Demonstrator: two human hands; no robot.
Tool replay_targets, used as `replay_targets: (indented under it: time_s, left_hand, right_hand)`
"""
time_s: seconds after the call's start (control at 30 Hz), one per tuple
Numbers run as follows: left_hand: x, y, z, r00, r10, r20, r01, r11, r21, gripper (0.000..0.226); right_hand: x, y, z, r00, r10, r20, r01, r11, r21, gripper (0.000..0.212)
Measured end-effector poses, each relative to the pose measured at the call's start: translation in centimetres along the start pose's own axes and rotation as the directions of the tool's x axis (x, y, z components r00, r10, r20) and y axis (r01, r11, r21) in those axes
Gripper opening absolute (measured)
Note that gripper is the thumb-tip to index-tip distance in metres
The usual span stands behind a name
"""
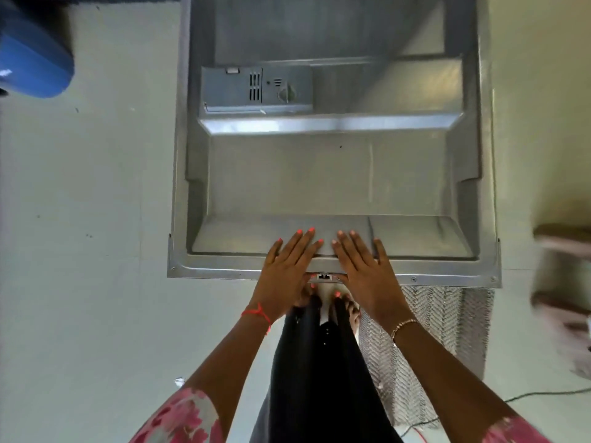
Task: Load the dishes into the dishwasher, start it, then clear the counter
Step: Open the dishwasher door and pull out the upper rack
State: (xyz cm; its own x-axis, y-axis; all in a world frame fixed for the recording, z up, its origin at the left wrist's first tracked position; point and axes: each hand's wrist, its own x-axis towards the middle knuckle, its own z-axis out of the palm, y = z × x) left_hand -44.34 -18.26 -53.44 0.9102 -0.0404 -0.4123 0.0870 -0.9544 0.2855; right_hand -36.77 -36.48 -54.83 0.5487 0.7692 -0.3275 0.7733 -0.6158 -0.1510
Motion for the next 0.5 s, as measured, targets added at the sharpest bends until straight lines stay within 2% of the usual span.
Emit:
replay_targets:
  time_s: [0.13, 0.27, 0.4, 0.5]
  left_hand:
    - [0.9, -0.7, 2.3, 0.999, -0.002, 0.039, 0.001, 0.999, 0.035, 0.061]
    - [1.3, -0.9, 2.5, 0.995, -0.018, 0.102, 0.020, 1.000, -0.017, 0.062]
    - [2.0, -0.7, -1.0, 0.935, -0.014, 0.355, 0.045, 0.996, -0.079, 0.065]
    - [2.6, 0.3, -5.9, 0.913, -0.068, 0.402, 0.134, 0.981, -0.140, 0.058]
  right_hand:
    - [0.7, 0.3, 2.6, 1.000, -0.004, -0.011, 0.004, 0.999, -0.041, 0.071]
    - [1.1, 0.2, 2.0, 0.999, 0.012, 0.047, -0.012, 1.000, -0.013, 0.068]
    - [1.5, 0.2, -0.6, 0.981, 0.020, 0.193, -0.038, 0.996, 0.086, 0.067]
    - [2.8, 0.6, -5.4, 0.947, 0.045, 0.320, -0.117, 0.971, 0.210, 0.063]
